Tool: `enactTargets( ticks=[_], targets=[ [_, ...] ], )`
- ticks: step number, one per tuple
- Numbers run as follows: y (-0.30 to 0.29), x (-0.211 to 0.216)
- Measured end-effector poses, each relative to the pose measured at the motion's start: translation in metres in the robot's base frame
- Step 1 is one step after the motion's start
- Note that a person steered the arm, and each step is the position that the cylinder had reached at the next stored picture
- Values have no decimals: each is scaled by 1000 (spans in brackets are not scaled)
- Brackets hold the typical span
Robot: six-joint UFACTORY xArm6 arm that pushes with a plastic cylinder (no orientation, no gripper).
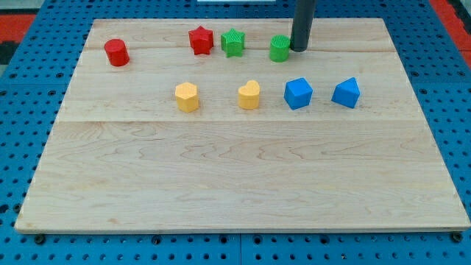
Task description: Adjust the red blocks and green blocks in a horizontal line
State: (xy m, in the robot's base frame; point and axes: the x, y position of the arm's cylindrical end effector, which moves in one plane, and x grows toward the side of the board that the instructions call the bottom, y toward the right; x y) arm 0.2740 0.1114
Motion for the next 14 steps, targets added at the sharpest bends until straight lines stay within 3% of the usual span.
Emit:
enactTargets(
  ticks=[1,2,3,8,11,13,14],
  targets=[
    [1,-3],
    [46,34],
    [14,66],
    [-289,64],
    [-303,82],
    [-388,99],
    [-409,62]
  ],
)
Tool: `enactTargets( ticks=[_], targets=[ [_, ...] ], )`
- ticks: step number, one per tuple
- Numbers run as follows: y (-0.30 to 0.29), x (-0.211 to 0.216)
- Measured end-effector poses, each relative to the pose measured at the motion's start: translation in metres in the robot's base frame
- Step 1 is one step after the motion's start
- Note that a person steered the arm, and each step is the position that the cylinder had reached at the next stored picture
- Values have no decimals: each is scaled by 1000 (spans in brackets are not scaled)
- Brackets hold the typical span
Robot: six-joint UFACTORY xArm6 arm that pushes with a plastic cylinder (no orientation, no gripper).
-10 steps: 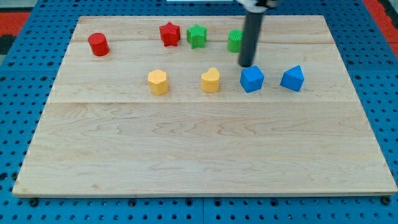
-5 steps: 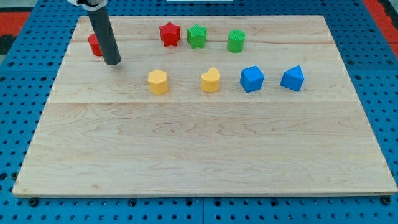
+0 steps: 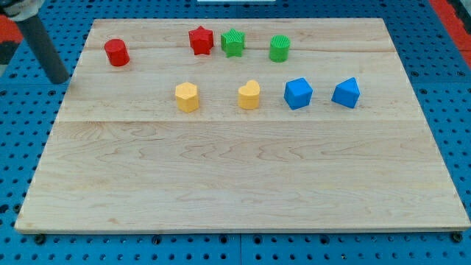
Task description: Adjust the red blocks and green blocks in a horizontal line
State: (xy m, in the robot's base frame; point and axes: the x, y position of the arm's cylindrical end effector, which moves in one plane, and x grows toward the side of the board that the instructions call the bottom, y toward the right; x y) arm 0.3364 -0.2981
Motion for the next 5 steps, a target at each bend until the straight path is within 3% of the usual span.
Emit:
enactTargets(
  ticks=[1,2,4,5],
  targets=[
    [60,-38],
    [95,-41],
    [121,-68],
    [131,-21]
  ],
)
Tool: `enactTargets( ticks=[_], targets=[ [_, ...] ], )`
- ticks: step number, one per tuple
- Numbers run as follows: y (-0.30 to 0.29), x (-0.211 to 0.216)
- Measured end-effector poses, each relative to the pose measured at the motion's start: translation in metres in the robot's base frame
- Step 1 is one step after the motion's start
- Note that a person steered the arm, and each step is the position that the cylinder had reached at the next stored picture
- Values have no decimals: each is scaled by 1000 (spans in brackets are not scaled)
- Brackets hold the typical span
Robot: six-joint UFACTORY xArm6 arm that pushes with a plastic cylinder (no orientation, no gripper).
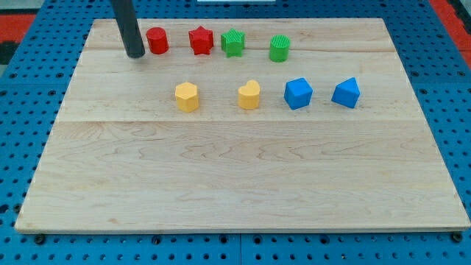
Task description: Adjust the red blocks and green blocks in a horizontal line
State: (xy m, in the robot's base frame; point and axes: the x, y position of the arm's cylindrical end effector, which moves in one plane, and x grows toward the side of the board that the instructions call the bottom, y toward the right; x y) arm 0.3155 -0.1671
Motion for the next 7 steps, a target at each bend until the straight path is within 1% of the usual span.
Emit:
enactTargets(
  ticks=[1,2,3,4,5,6,7],
  targets=[
    [101,13],
    [193,13],
    [256,-9],
    [247,-31],
    [247,-12],
    [169,-4],
    [176,-23]
  ],
)
